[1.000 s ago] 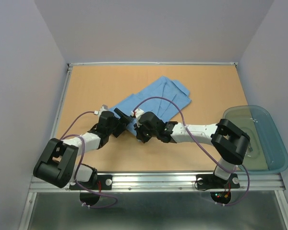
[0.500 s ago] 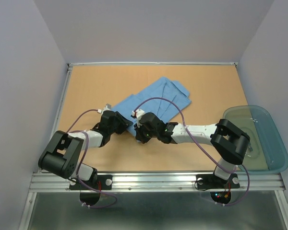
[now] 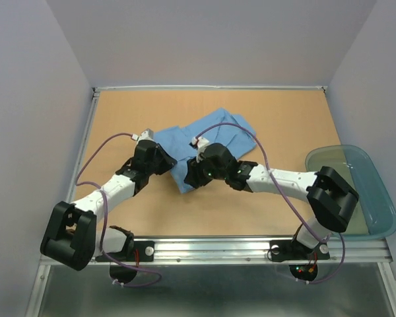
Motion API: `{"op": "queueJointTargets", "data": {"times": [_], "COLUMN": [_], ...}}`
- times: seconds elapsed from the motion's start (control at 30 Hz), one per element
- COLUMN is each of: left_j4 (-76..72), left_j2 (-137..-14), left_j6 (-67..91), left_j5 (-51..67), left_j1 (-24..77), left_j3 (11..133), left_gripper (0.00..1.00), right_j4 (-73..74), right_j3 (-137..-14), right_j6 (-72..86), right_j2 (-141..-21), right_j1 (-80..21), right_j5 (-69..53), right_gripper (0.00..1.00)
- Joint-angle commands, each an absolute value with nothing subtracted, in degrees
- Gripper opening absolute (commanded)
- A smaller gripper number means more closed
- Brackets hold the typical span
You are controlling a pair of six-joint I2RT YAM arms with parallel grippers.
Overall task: Fold and stack the long sleeve shirts
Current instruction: Fold the shirt
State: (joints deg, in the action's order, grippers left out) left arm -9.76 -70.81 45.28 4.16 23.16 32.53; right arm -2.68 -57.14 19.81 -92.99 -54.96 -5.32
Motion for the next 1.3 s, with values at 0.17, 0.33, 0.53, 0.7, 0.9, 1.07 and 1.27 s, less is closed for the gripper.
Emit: {"op": "queueJointTargets", "data": {"times": [0.17, 0.33, 0.53, 0.7, 0.9, 1.07, 1.27], "left_j4": [15.2, 20.3, 24.4, 27.5, 30.8, 33.0, 36.2], "left_j2": [-67.1, -65.7, -64.2, -63.8, -61.6, -61.0, -60.3], "left_j6": [34.5, 33.5, 33.6, 32.9, 31.6, 31.0, 30.3], "left_j5": [2.2, 1.4, 1.8, 2.4, 2.8, 3.4, 2.7], "left_j1": [23.2, 23.0, 22.3, 21.9, 21.3, 21.1, 20.9], "left_j3": [43.1, 45.9, 47.5, 48.7, 49.9, 51.5, 53.5], "left_gripper": [0.0, 0.0, 0.0, 0.0, 0.0, 0.0, 0.0], "right_j4": [-6.1, -6.4, -9.3, -9.8, -9.8, -10.1, -12.4], "right_j3": [-56.0, -59.3, -60.5, -62.0, -64.2, -67.1, -69.7], "right_j6": [27.7, 29.4, 29.9, 29.3, 28.1, 28.7, 29.7], "right_j2": [-93.0, -99.0, -105.0, -105.3, -103.5, -107.2, -111.4], "right_j1": [-46.8, -46.6, -46.1, -46.2, -46.2, -46.3, -47.9], "right_j5": [-4.7, -4.7, -4.0, -7.3, -7.5, -9.5, -13.5], "right_gripper": [0.3, 0.28, 0.28, 0.28, 0.27, 0.24, 0.17]}}
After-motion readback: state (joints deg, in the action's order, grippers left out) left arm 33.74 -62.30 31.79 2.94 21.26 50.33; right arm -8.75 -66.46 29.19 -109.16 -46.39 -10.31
